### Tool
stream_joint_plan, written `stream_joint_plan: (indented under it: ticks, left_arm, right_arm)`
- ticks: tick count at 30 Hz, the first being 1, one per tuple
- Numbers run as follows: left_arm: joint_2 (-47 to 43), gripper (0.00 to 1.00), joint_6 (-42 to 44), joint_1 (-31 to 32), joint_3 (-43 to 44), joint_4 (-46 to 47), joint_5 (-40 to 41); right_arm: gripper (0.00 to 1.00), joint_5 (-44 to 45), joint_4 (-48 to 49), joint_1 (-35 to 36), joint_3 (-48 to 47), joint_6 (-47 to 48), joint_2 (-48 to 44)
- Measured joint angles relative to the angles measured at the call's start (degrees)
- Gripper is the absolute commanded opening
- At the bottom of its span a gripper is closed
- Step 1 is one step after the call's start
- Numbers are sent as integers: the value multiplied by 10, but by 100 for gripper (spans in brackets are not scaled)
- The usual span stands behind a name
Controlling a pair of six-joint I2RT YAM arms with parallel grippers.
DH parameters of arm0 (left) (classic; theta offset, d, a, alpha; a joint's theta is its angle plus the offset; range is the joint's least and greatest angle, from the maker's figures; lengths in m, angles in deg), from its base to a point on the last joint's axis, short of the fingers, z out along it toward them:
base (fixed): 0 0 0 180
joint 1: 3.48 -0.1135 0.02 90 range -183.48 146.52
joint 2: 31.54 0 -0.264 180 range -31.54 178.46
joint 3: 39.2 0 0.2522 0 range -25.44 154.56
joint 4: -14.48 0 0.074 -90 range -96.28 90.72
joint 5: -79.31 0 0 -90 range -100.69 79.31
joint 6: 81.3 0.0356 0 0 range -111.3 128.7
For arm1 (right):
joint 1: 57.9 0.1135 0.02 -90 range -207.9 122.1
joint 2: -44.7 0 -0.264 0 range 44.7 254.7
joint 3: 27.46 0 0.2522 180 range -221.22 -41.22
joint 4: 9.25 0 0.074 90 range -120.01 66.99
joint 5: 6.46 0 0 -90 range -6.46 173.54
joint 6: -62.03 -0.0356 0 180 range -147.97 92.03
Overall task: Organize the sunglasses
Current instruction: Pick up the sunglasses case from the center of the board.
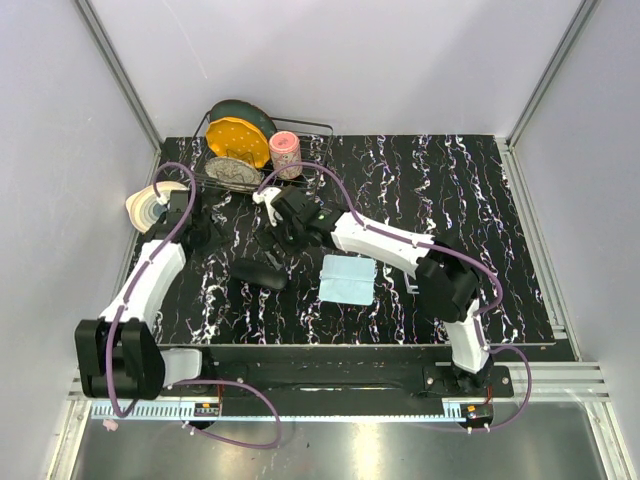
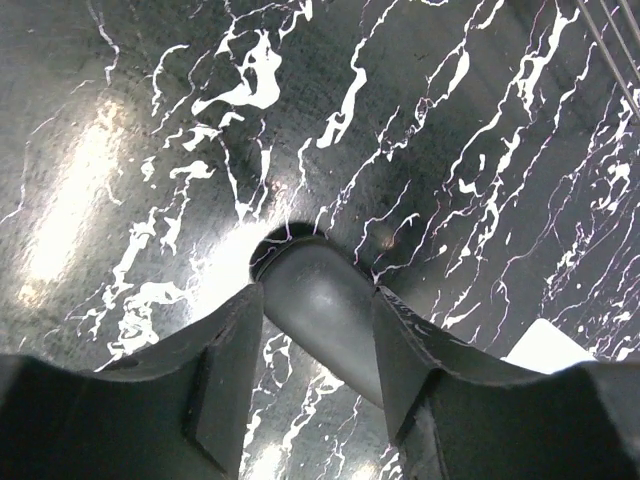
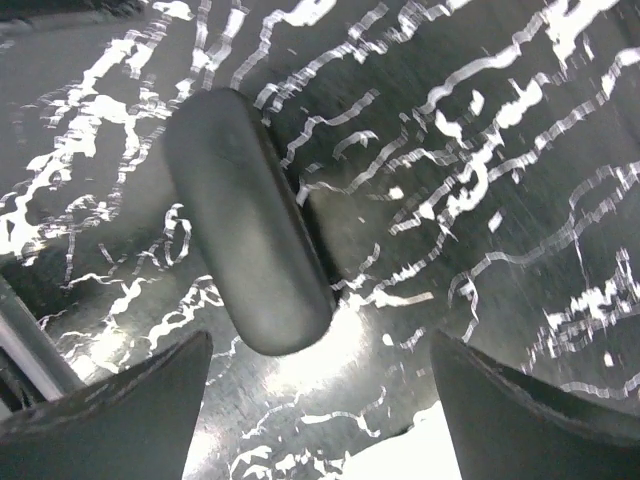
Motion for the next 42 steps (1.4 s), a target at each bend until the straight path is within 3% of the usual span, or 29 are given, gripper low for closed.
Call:
stream_joint_plan:
  ticks: [9, 13, 14, 24, 31, 42]
  left_arm:
    - [-82, 72, -12, -3, -48, -51, 37]
    - [-82, 89, -9, -8, -48, -68, 53]
    - [-82, 99, -8, -9, -48, -69, 56]
    - [-108, 99, 3, -23, -48, -79, 71]
    - [-108, 99, 5, -48, -48, -80, 70]
    - [-108, 99, 1, -105, -74, -82, 53]
  right_arm:
    - [100, -147, -16, 0, -48, 125, 26]
    - [100, -165, -21, 4, -65, 144, 59]
    - [100, -165, -22, 6, -68, 148, 70]
    - [99, -153, -37, 27, -78, 173, 139]
    - [85, -105, -37, 42, -78, 177, 145]
    - [83, -24, 9, 45, -59, 159, 146]
